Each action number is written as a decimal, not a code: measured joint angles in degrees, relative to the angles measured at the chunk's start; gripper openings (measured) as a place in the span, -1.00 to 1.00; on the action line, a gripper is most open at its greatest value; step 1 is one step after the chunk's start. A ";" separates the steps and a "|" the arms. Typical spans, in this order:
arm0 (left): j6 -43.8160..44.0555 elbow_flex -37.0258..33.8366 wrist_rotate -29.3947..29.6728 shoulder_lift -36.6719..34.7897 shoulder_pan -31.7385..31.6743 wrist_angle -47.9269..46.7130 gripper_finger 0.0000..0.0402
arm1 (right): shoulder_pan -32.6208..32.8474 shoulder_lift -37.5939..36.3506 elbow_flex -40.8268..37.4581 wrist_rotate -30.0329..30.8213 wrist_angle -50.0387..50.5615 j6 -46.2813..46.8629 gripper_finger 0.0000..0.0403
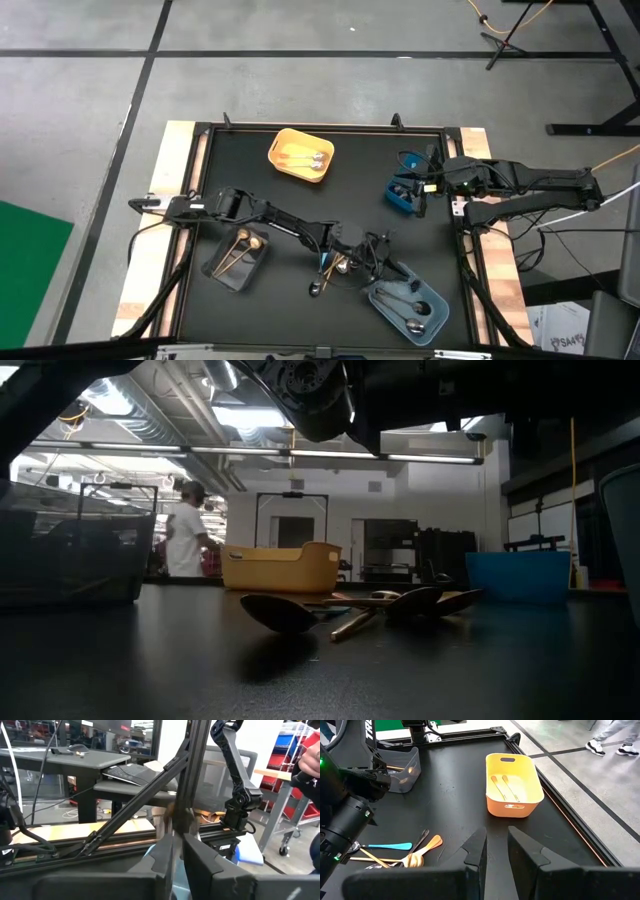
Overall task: Sort silverware by color (type)
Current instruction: Put the black spoon into the light blue bin, then put the gold spoon into the black bin
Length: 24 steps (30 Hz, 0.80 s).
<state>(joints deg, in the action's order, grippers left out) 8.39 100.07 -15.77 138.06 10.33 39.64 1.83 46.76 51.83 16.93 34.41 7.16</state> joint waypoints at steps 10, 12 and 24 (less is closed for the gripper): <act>0.00 0.00 1.34 0.00 0.00 0.00 -0.72 | 0.00 0.00 0.00 0.00 0.00 -0.02 -0.67; 0.00 0.00 1.51 0.00 -0.04 0.00 -0.72 | 0.02 0.00 -0.02 0.00 0.02 0.00 -0.67; 0.74 -0.04 1.38 -2.55 -2.28 -1.17 -0.71 | 0.02 0.00 -0.02 0.00 0.04 0.00 -0.67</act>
<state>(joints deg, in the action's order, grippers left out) 9.12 100.03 -14.39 135.51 8.05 38.48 1.85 46.76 51.81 16.93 34.46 7.16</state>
